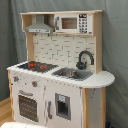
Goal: Play with the kitchen
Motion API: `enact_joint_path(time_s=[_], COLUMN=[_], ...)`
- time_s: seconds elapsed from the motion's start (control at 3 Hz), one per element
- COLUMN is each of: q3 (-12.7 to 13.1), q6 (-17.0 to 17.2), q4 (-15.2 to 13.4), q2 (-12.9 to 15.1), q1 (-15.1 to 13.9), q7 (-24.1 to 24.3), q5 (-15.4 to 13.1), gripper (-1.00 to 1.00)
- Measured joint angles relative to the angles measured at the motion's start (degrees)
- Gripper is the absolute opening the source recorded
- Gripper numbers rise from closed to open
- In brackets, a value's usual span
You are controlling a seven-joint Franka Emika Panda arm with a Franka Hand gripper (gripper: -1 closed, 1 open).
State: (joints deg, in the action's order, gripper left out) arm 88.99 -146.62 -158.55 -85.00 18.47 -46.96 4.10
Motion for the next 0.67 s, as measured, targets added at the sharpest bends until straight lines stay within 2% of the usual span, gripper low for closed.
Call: enact_joint_path(time_s=[0.33,0.67], q3=[-3.7,-5.49], q6=[0.0,-0.01], q4=[2.94,7.46], q2=[-0.65,-0.65], q1=[0.0,-4.33], q7=[-2.51,-2.82], q5=[-2.41,-4.02], gripper=[1.0,1.0])
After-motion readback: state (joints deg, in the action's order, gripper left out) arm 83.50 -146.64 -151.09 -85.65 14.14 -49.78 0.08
